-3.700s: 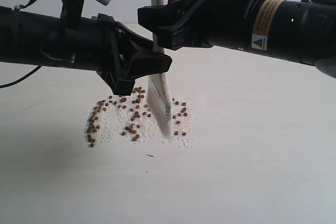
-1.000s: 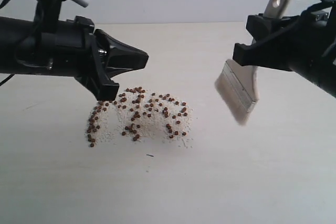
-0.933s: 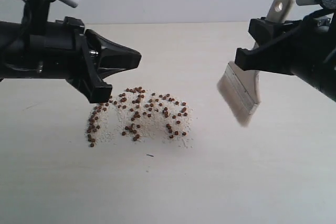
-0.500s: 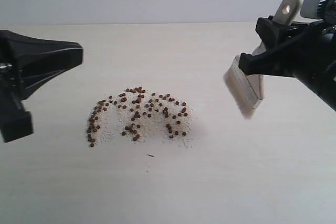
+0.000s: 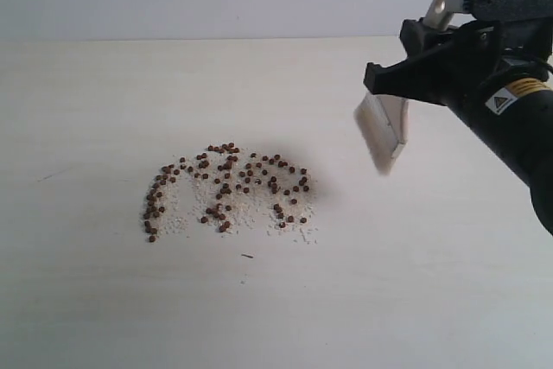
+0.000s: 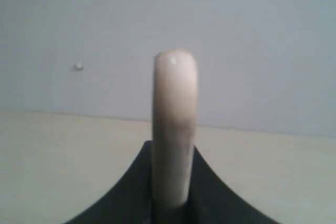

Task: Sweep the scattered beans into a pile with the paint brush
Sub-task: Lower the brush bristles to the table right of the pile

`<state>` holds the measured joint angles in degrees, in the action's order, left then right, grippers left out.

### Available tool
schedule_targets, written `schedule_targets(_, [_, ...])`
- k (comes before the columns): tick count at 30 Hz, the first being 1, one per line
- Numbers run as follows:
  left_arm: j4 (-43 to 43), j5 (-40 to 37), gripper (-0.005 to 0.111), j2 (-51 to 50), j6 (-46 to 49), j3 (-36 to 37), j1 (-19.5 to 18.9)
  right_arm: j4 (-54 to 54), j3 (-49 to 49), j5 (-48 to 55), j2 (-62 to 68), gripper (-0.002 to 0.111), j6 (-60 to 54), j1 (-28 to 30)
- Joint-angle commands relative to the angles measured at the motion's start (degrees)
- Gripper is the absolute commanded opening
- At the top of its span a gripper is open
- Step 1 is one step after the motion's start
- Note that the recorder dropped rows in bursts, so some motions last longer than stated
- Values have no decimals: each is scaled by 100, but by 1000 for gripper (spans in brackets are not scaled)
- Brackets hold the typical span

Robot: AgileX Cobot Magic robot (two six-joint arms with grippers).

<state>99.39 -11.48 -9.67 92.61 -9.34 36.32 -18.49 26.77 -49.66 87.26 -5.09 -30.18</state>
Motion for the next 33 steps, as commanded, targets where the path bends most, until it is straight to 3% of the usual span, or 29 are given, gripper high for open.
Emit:
schedule_targets(1, [56,72,0,445,-169,269,15,-537,54,316,62,0,-183,-310])
schedule_targets(11, [56,72,0,469,-157,337,15,-729,54,783,201,0,-221,-310])
schedule_targets(17, [56,72,0,469,-157,337,15,-2293,54,729,181,0,-770,-403])
schedule_targets(20, [56,72,0,469,-157,337,15,-2697,54,712,10,0,-1121,-777])
schedule_targets(24, [56,72,0,469,-157,337,15,-4571,54,43,-127,0,-2253,-1384])
schedule_targets(26, [56,72,0,469,-157,337,15,-4985,54,-108,-127,0,-2598,-1529])
schedule_targets(33, [56,72,0,469,-157,337,15,-4545,242,516,35,0,-2192,-1585])
